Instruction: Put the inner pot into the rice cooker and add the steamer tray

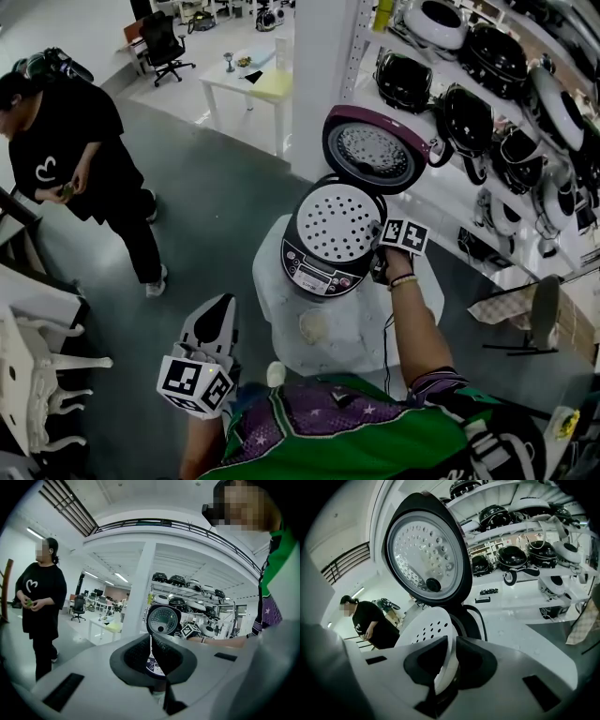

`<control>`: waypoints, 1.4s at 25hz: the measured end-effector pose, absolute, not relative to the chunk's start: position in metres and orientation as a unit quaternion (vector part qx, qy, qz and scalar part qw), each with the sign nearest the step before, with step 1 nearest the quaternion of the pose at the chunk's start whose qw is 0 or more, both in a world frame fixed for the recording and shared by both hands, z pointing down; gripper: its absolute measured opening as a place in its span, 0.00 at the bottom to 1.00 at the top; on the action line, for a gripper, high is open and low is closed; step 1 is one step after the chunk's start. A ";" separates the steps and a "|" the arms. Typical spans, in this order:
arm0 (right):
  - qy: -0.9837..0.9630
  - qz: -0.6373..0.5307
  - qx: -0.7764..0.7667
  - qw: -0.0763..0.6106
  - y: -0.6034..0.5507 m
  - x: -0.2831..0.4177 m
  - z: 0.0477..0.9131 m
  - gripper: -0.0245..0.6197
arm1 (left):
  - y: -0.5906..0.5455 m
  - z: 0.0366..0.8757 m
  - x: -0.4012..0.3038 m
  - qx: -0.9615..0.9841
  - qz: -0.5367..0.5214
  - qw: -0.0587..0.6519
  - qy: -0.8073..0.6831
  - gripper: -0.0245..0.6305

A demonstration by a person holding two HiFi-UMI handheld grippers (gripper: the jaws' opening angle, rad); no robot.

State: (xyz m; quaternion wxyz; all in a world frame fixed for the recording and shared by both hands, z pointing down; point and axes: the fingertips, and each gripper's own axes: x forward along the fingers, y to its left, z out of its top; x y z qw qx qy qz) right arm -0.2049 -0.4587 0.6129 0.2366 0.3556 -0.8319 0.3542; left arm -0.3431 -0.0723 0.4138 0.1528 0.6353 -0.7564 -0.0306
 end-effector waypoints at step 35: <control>-0.857 0.259 0.395 0.208 -0.341 -0.078 0.552 0.07 | -0.073 0.417 -0.319 0.743 -0.052 0.157 -0.649 0.08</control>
